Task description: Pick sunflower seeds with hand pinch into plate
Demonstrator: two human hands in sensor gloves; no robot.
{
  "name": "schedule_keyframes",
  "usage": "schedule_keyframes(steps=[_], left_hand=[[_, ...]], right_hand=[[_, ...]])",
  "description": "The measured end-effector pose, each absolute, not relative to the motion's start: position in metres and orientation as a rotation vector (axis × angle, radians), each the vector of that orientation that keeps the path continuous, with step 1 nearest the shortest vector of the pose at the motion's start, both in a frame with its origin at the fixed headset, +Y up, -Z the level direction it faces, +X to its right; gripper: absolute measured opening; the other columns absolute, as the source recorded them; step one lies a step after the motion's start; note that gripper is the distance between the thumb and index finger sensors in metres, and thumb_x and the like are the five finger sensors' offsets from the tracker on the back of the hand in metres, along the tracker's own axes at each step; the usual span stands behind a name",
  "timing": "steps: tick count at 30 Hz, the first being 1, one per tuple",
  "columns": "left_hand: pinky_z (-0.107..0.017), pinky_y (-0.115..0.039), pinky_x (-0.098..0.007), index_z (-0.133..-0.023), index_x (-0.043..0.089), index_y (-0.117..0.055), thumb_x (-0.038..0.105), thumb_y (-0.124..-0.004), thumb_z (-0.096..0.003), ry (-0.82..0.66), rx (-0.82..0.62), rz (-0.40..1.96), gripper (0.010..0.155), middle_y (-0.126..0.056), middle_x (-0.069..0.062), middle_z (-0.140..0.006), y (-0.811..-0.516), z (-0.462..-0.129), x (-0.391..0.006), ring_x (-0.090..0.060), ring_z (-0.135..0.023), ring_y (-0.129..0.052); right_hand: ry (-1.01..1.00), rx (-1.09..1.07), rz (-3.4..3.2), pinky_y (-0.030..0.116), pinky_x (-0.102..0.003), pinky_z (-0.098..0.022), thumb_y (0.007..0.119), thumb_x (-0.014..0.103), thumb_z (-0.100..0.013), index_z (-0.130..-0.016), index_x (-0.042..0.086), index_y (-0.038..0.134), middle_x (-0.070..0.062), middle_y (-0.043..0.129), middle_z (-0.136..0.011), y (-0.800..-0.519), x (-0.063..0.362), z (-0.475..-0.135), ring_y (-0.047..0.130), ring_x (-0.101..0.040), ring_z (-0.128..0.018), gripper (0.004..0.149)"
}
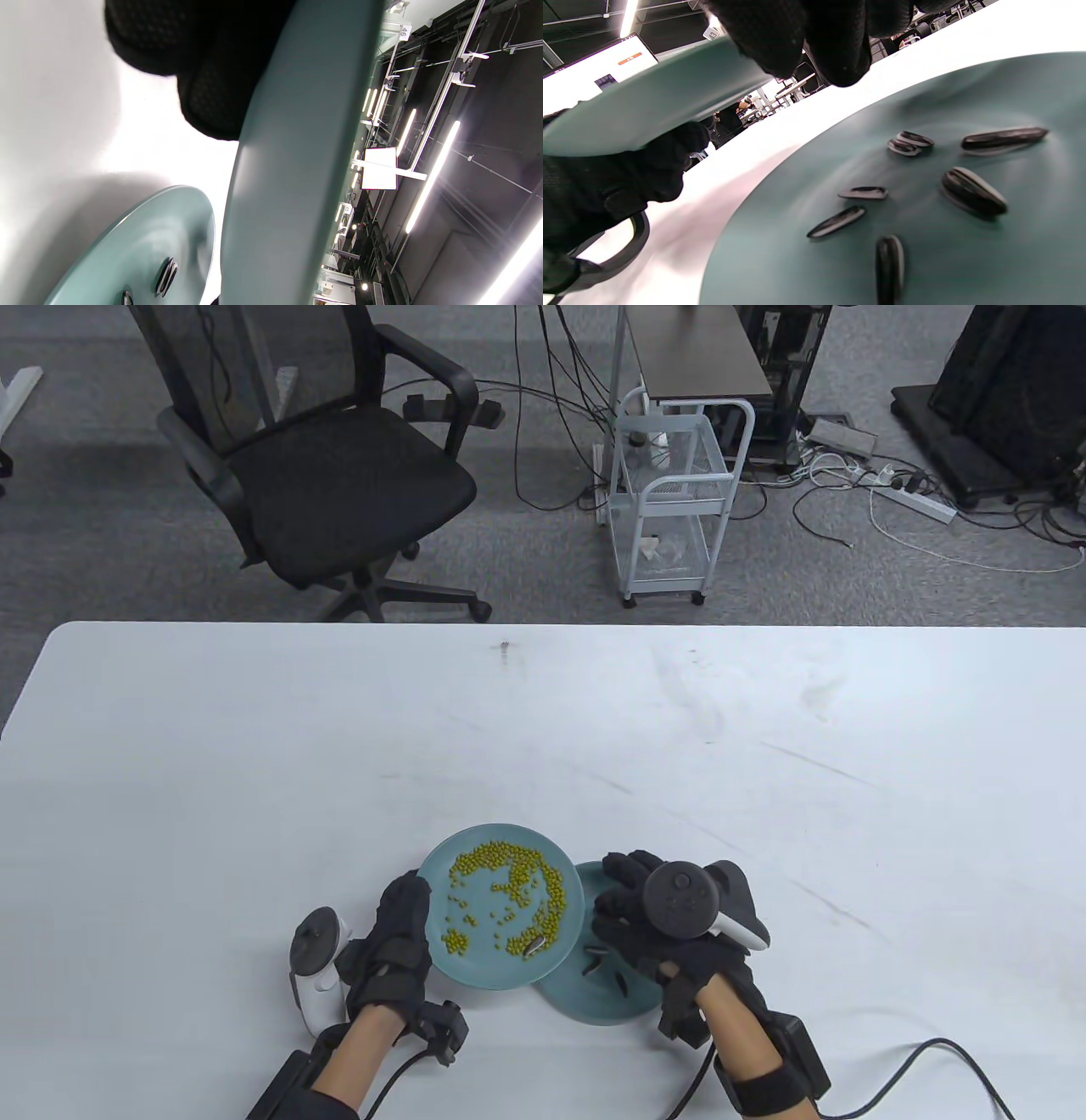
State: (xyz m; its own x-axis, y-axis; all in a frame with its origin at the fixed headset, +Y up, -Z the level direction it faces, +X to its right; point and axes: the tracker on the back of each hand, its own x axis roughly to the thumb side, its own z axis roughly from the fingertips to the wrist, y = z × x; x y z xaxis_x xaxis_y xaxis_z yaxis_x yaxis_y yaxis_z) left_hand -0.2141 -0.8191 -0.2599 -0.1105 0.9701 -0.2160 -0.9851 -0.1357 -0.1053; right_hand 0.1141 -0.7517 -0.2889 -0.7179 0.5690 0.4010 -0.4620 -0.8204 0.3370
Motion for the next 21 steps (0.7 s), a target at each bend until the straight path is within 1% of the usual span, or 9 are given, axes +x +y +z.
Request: schedule_keyframes(steps=[5, 13, 16, 17, 18, 19, 21], left_hand=[[-0.04, -0.08, -0.039, -0.103, 0.021, -0.038, 0.05, -0.051, -0.0619, 0.076, -0.261, 1.683, 0.052, -0.08, -0.011, -0.083, -0.819, -0.26, -0.214, -0.024, -0.048, -0.099], [-0.04, -0.08, -0.039, -0.103, 0.021, -0.039, 0.051, -0.052, -0.0621, 0.064, -0.279, 1.679, 0.052, -0.08, -0.011, -0.082, -0.818, -0.261, -0.213, -0.024, -0.048, -0.099], [-0.04, -0.08, -0.039, -0.103, 0.021, -0.039, 0.051, -0.052, -0.0623, 0.048, -0.295, 1.679, 0.052, -0.08, -0.01, -0.082, -0.817, -0.261, -0.211, -0.023, -0.048, -0.099], [-0.04, -0.08, -0.038, -0.103, 0.021, -0.039, 0.051, -0.052, -0.0623, 0.038, -0.302, 1.678, 0.052, -0.08, -0.01, -0.083, -0.816, -0.261, -0.21, -0.023, -0.048, -0.099], [-0.04, -0.08, -0.038, -0.103, 0.021, -0.038, 0.051, -0.051, -0.0624, 0.036, -0.308, 1.679, 0.052, -0.08, -0.01, -0.083, -0.816, -0.261, -0.209, -0.023, -0.048, -0.099], [-0.04, -0.08, -0.039, -0.103, 0.021, -0.038, 0.051, -0.052, -0.0624, 0.036, -0.311, 1.679, 0.052, -0.08, -0.01, -0.083, -0.816, -0.261, -0.209, -0.023, -0.048, -0.099], [-0.04, -0.081, -0.039, -0.103, 0.021, -0.039, 0.05, -0.052, -0.0622, 0.037, -0.313, 1.673, 0.052, -0.08, -0.01, -0.082, -0.816, -0.262, -0.208, -0.023, -0.048, -0.1]], right_hand=[[0.243, 0.702, 2.439, 0.031, -0.079, -0.065, 0.084, 0.023, -0.059, -0.086, -0.009, 0.083, -0.037, 0.048, -0.112, -0.742, 0.112, -0.289, 0.039, -0.068, -0.098, 0.041], [0.127, 0.857, 2.358, 0.033, -0.079, -0.065, 0.084, 0.024, -0.059, -0.086, -0.008, 0.083, -0.037, 0.05, -0.112, -0.705, 0.089, -0.283, 0.04, -0.068, -0.098, 0.042], [0.187, 0.952, 2.318, 0.031, -0.08, -0.065, 0.086, 0.024, -0.058, -0.086, -0.007, 0.084, -0.037, 0.049, -0.112, -0.699, 0.077, -0.281, 0.038, -0.069, -0.098, 0.042], [0.247, 1.033, 2.306, 0.026, -0.081, -0.064, 0.088, 0.024, -0.057, -0.087, -0.006, 0.084, -0.037, 0.045, -0.113, -0.696, 0.071, -0.279, 0.033, -0.069, -0.099, 0.043], [0.333, 1.098, 2.319, 0.019, -0.081, -0.064, 0.09, 0.024, -0.056, -0.089, -0.005, 0.083, -0.037, 0.038, -0.115, -0.695, 0.065, -0.277, 0.022, -0.069, -0.1, 0.044], [0.386, 1.122, 2.366, 0.014, -0.08, -0.064, 0.092, 0.024, -0.055, -0.091, -0.003, 0.082, -0.036, 0.033, -0.116, -0.694, 0.061, -0.275, 0.016, -0.068, -0.1, 0.046], [0.408, 1.201, 2.48, 0.012, -0.08, -0.063, 0.094, 0.026, -0.054, -0.093, 0.0, 0.081, -0.035, 0.029, -0.117, -0.693, 0.053, -0.271, 0.012, -0.068, -0.1, 0.049]])
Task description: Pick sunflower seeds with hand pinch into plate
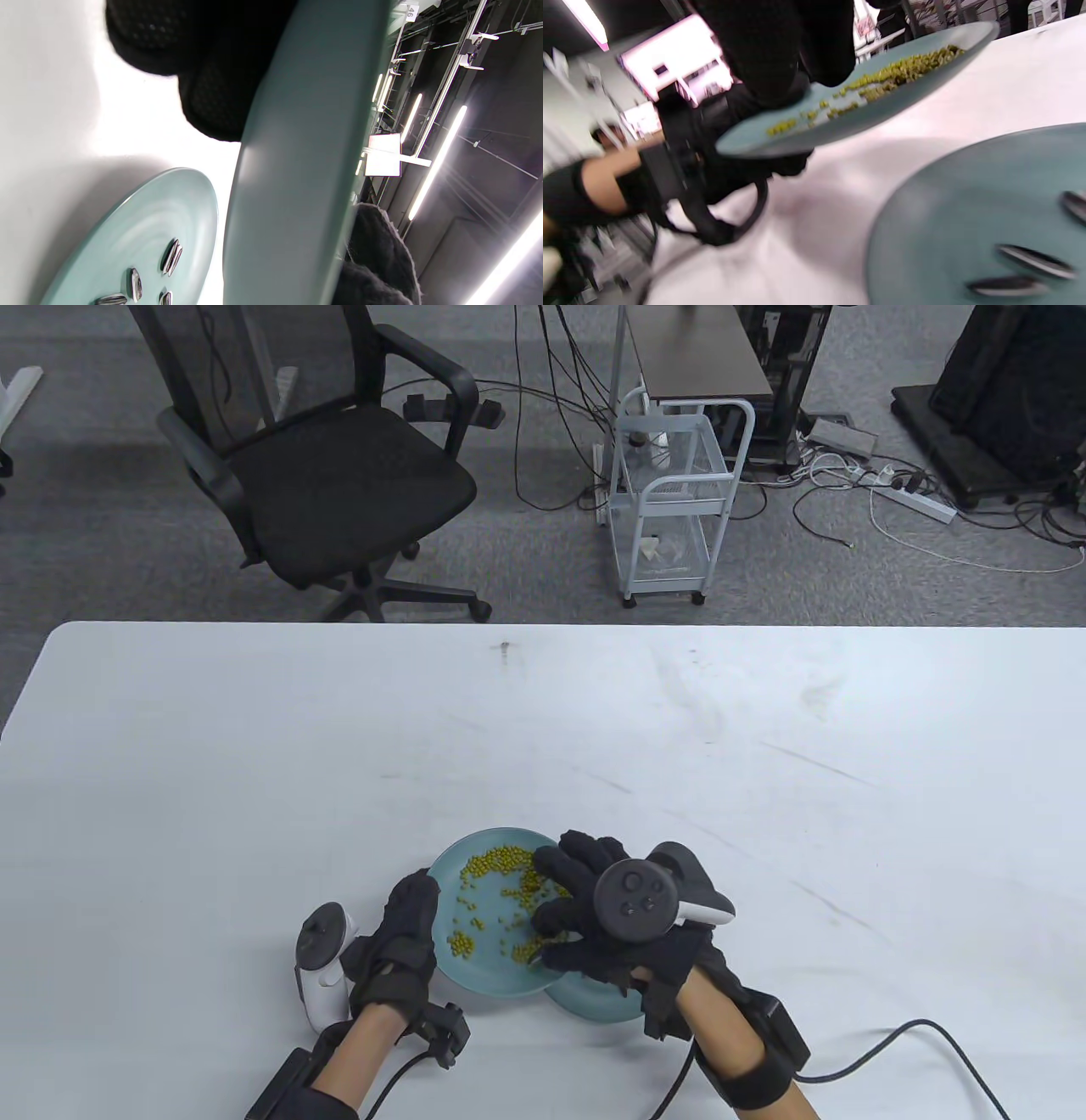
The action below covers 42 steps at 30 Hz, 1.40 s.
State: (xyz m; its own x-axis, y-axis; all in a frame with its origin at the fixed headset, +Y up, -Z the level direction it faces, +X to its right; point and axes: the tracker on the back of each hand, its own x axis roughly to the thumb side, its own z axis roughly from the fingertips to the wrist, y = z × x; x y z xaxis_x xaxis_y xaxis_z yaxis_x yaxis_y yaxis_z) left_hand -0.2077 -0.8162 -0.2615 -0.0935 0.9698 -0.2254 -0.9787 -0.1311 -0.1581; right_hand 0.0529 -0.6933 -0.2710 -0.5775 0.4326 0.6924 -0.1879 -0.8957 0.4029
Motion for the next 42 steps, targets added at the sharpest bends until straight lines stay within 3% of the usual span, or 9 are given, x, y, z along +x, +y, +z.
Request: schedule_keyframes(steps=[15, 20, 36, 42], left_hand=[[-0.039, -0.081, -0.039, -0.102, 0.019, -0.04, 0.049, -0.054, -0.0615, 0.041, -0.304, 1.677, 0.052, -0.082, -0.012, -0.08, -0.817, -0.26, -0.206, -0.024, -0.045, -0.1], [-0.038, -0.081, -0.04, -0.102, 0.019, -0.041, 0.049, -0.054, -0.0613, 0.051, -0.294, 1.67, 0.052, -0.082, -0.012, -0.08, -0.817, -0.261, -0.207, -0.024, -0.045, -0.1], [-0.038, -0.081, -0.04, -0.102, 0.018, -0.041, 0.048, -0.054, -0.0611, 0.015, -0.342, 1.634, 0.052, -0.082, -0.013, -0.08, -0.82, -0.258, -0.197, -0.025, -0.044, -0.1], [-0.038, -0.081, -0.04, -0.102, 0.018, -0.041, 0.048, -0.055, -0.0611, 0.01, -0.336, 1.629, 0.052, -0.082, -0.014, -0.079, -0.819, -0.258, -0.197, -0.026, -0.044, -0.1]], right_hand=[[0.398, 1.325, 2.618, 0.017, -0.08, -0.064, 0.094, 0.02, -0.053, -0.085, 0.0, 0.087, -0.034, 0.037, -0.117, -0.699, 0.014, -0.275, 0.018, -0.068, -0.1, 0.038], [0.376, 1.312, 2.624, 0.02, -0.08, -0.065, 0.087, 0.017, -0.057, -0.082, -0.004, 0.088, -0.035, 0.041, -0.115, -0.702, 0.005, -0.28, 0.024, -0.068, -0.1, 0.033], [0.348, 1.289, 2.585, 0.025, -0.08, -0.065, 0.09, 0.018, -0.055, -0.089, -0.005, 0.077, -0.036, 0.042, -0.114, -0.717, 0.008, -0.276, 0.029, -0.067, -0.1, 0.044], [0.352, 1.276, 2.598, 0.025, -0.08, -0.065, 0.089, 0.018, -0.055, -0.086, -0.006, 0.081, -0.036, 0.044, -0.113, -0.716, 0.009, -0.275, 0.031, -0.068, -0.1, 0.039]])
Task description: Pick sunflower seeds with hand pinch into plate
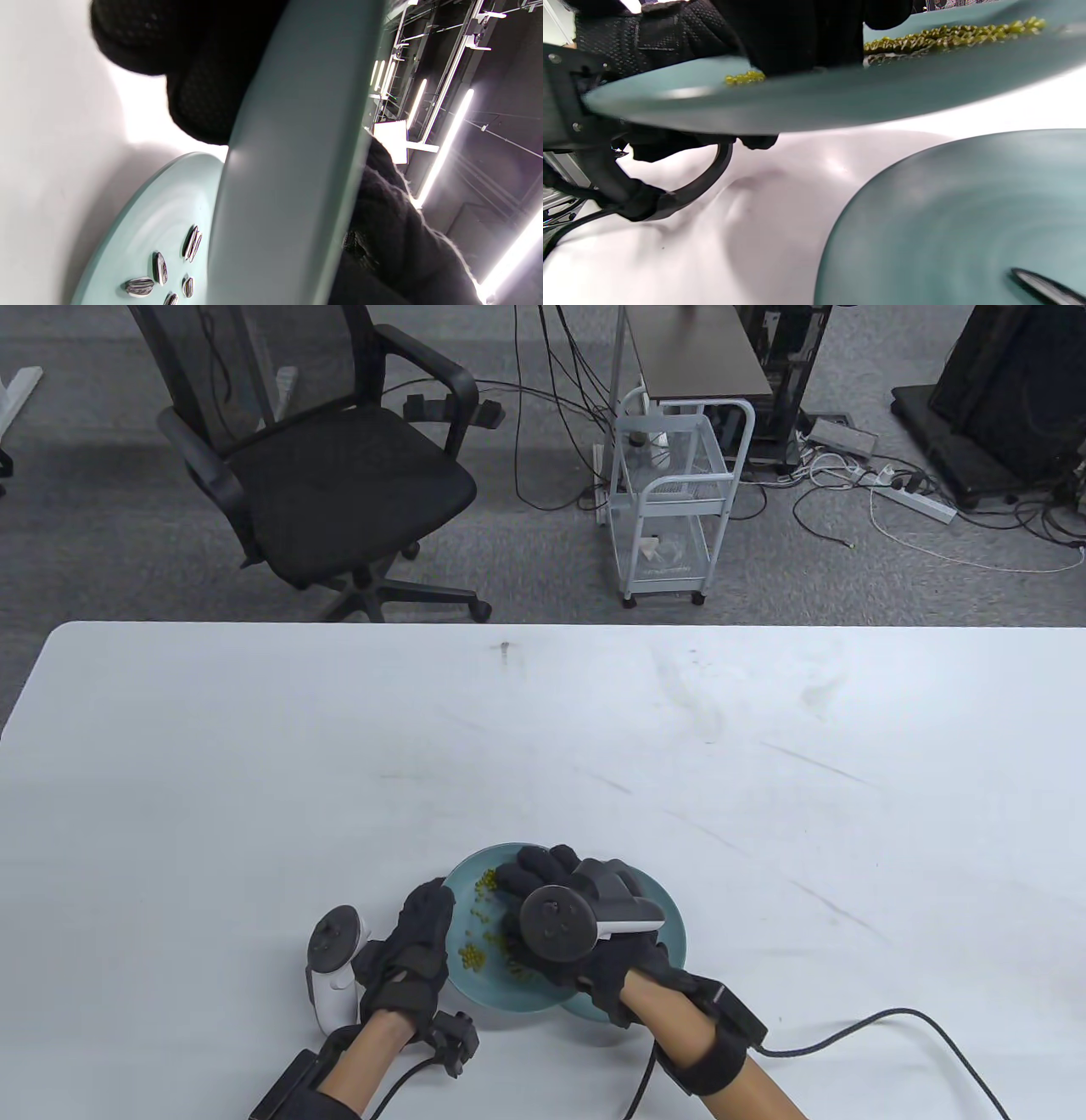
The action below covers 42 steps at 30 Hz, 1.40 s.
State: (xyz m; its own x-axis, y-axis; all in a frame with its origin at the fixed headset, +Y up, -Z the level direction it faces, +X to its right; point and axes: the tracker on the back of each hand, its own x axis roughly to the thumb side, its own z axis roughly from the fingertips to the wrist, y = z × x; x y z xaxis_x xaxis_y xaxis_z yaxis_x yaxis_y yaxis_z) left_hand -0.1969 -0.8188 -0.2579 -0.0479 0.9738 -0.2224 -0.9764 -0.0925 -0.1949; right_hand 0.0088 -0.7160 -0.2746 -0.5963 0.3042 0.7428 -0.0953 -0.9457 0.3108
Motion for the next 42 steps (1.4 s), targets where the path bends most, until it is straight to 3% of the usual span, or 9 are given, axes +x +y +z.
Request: schedule_keyframes(steps=[10, 24, 32, 42], left_hand=[[-0.037, -0.081, -0.041, -0.101, 0.017, -0.042, 0.047, -0.056, -0.0607, -0.004, -0.341, 1.598, 0.053, -0.082, -0.015, -0.079, -0.818, -0.256, -0.194, -0.027, -0.044, -0.1], [-0.037, -0.083, -0.042, -0.101, 0.016, -0.043, 0.047, -0.056, -0.0605, -0.001, -0.353, 1.597, 0.052, -0.083, -0.015, -0.078, -0.82, -0.256, -0.192, -0.027, -0.043, -0.101], [-0.038, -0.083, -0.041, -0.101, 0.017, -0.042, 0.048, -0.055, -0.0607, -0.003, -0.337, 1.585, 0.053, -0.082, -0.014, -0.079, -0.817, -0.255, -0.194, -0.026, -0.044, -0.101], [-0.039, -0.082, -0.039, -0.103, 0.02, -0.041, 0.05, -0.054, -0.0622, 0.04, -0.406, 1.711, 0.052, -0.081, -0.012, -0.081, -0.828, -0.256, -0.195, -0.024, -0.046, -0.101]], right_hand=[[0.402, 1.32, 2.618, 0.027, -0.08, -0.065, 0.089, 0.019, -0.055, -0.081, -0.006, 0.084, -0.036, 0.046, -0.113, -0.718, 0.006, -0.271, 0.033, -0.067, -0.1, 0.037], [0.31, 1.423, 2.689, 0.03, -0.08, -0.066, 0.091, 0.021, -0.054, -0.08, -0.001, 0.086, -0.035, 0.048, -0.113, -0.716, -0.002, -0.258, 0.036, -0.066, -0.101, 0.034], [0.291, 1.362, 2.677, 0.032, -0.079, -0.066, 0.089, 0.021, -0.056, -0.083, -0.003, 0.085, -0.035, 0.051, -0.112, -0.718, 0.0, -0.259, 0.04, -0.067, -0.1, 0.036], [0.198, 1.285, 2.478, 0.034, -0.079, -0.066, 0.087, 0.019, -0.057, -0.08, -0.008, 0.086, -0.034, 0.053, -0.111, -0.69, 0.025, -0.268, 0.042, -0.065, -0.1, 0.035]])
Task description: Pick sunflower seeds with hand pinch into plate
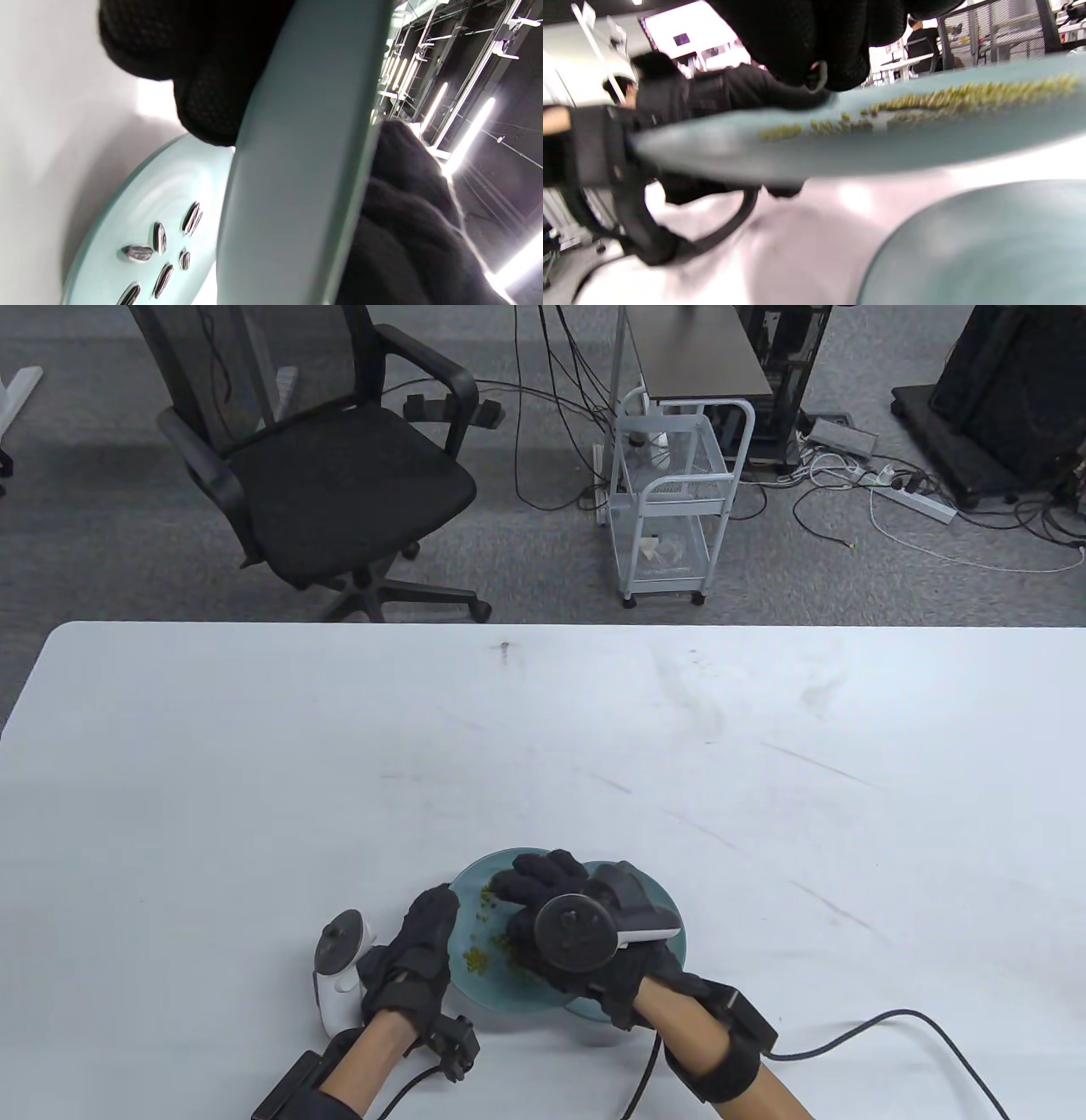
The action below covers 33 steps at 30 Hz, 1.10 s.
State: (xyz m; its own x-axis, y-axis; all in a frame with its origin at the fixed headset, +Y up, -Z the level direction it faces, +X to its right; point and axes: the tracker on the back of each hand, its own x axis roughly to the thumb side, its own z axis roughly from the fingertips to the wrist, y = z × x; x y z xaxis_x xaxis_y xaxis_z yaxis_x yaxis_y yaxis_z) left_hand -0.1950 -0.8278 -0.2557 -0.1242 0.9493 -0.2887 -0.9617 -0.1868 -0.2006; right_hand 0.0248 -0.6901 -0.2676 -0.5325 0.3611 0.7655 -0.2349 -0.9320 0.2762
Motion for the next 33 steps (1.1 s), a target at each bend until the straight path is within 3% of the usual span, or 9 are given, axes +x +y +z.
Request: schedule_keyframes(steps=[5, 9, 16, 22, 33], left_hand=[[-0.039, -0.082, -0.038, -0.103, 0.021, -0.04, 0.05, -0.052, -0.0622, 0.058, -0.35, 1.687, 0.051, -0.082, -0.01, -0.081, -0.822, -0.259, -0.206, -0.023, -0.046, -0.101], [-0.039, -0.082, -0.039, -0.1, 0.018, -0.04, 0.049, -0.051, -0.0618, 0.075, -0.275, 1.68, 0.05, -0.082, -0.01, -0.08, -0.813, -0.26, -0.216, -0.022, -0.046, -0.101], [-0.041, -0.081, -0.038, -0.096, 0.016, -0.047, 0.047, -0.052, -0.0599, 0.168, -0.146, 1.599, 0.048, -0.082, -0.005, -0.083, -0.807, -0.262, -0.234, -0.02, -0.05, -0.099], [-0.043, -0.078, -0.039, -0.097, 0.017, -0.048, 0.047, -0.052, -0.0609, 0.207, -0.158, 1.671, 0.047, -0.079, -0.005, -0.083, -0.809, -0.26, -0.238, -0.019, -0.051, -0.094], [-0.035, -0.079, -0.038, -0.095, 0.014, -0.051, 0.046, -0.056, -0.0618, 0.194, -0.204, 1.652, 0.047, -0.083, -0.007, -0.075, -0.811, -0.263, -0.235, -0.018, -0.039, -0.095]], right_hand=[[0.094, 1.186, 2.457, 0.034, -0.079, -0.066, 0.086, 0.019, -0.057, -0.08, -0.007, 0.086, -0.034, 0.054, -0.112, -0.669, 0.051, -0.275, 0.043, -0.065, -0.1, 0.035], [0.079, 1.105, 2.44, 0.034, -0.08, -0.066, 0.086, 0.019, -0.057, -0.08, -0.007, 0.086, -0.034, 0.053, -0.112, -0.668, 0.067, -0.281, 0.043, -0.066, -0.1, 0.035], [0.121, 0.964, 2.481, 0.035, -0.08, -0.066, 0.086, 0.02, -0.057, -0.08, -0.006, 0.087, -0.034, 0.054, -0.111, -0.7, 0.088, -0.278, 0.045, -0.066, -0.099, 0.035], [0.364, 0.867, 2.604, 0.033, -0.079, -0.065, 0.085, 0.02, -0.058, -0.082, -0.007, 0.085, -0.036, 0.051, -0.112, -0.74, 0.083, -0.289, 0.041, -0.067, -0.098, 0.036], [0.334, 0.776, 2.512, 0.032, -0.079, -0.065, 0.081, 0.024, -0.06, -0.087, -0.009, 0.082, -0.037, 0.049, -0.112, -0.743, 0.096, -0.295, 0.039, -0.068, -0.098, 0.043]])
